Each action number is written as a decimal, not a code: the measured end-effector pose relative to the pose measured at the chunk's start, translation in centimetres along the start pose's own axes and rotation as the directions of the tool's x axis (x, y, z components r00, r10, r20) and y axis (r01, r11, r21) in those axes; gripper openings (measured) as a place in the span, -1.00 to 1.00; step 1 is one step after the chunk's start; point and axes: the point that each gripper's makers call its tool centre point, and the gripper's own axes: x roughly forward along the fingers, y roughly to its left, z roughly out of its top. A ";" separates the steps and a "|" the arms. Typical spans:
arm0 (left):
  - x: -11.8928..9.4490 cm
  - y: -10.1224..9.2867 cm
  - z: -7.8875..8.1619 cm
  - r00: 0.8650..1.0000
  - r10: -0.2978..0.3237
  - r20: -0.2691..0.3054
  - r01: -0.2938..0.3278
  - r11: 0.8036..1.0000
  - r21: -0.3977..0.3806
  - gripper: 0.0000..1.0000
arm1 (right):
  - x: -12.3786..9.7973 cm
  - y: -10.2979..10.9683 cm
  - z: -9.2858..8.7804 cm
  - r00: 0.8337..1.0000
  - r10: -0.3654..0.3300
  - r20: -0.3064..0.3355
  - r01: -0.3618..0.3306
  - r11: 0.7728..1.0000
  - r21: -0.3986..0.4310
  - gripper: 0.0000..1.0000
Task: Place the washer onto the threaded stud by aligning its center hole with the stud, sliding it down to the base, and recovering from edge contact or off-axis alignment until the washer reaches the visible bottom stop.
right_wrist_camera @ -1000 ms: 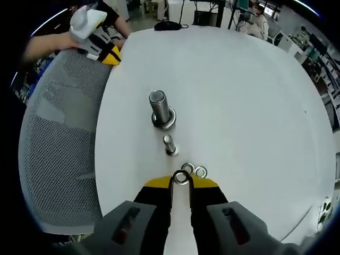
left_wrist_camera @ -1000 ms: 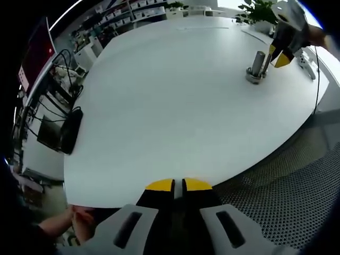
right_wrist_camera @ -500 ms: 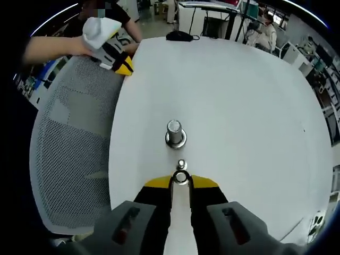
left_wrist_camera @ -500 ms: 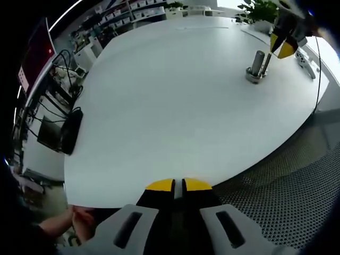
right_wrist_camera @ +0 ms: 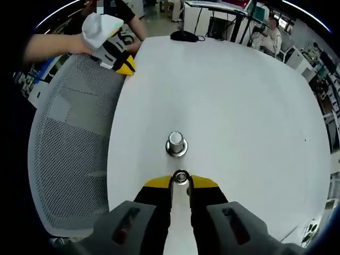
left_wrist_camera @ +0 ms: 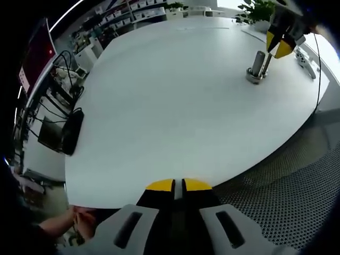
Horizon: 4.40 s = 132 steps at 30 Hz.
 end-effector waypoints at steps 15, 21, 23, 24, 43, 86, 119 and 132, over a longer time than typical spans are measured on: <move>0.0 0.1 0.0 1.000 0.002 0.003 -0.002 1.000 -0.007 -0.95 | 2.5 0.1 -1.0 0.999 0.021 -0.042 -0.020 1.000 0.019 -0.73; 0.0 0.2 0.0 1.000 0.006 0.005 -0.006 1.000 -0.006 -0.95 | 3.8 0.1 -1.5 0.998 0.027 -0.054 -0.026 1.000 0.018 -0.72; 0.0 0.3 0.0 1.000 0.005 0.006 -0.005 1.000 -0.008 -0.95 | 4.1 0.1 -1.7 0.998 0.023 -0.062 -0.022 1.000 0.013 -0.72; 0.0 0.3 0.0 1.000 0.005 0.004 -0.005 1.000 -0.007 -0.95 | 4.3 0.1 -1.8 0.998 0.023 -0.066 -0.023 1.000 0.010 -0.72; 0.0 0.3 0.0 1.000 0.003 0.003 -0.003 1.000 -0.005 -0.95 | 3.5 -2.2 -5.0 0.998 -0.016 -0.052 0.021 0.995 0.096 -0.52; 0.0 0.4 0.1 1.000 0.003 0.012 -0.003 1.000 -0.007 -0.96 | 4.9 -1.3 -5.0 0.996 -0.007 -0.092 0.010 0.999 0.031 -0.70; -0.1 0.4 0.1 1.000 0.004 0.014 -0.004 1.000 -0.007 -0.97 | 3.1 -0.6 -4.0 1.000 0.006 -0.016 -0.004 0.991 0.131 -0.72; -0.1 0.5 0.1 1.000 0.006 0.018 -0.006 1.000 -0.011 -0.97 | 0.0 -0.8 -1.9 0.999 -0.024 0.022 0.021 0.990 0.137 -0.72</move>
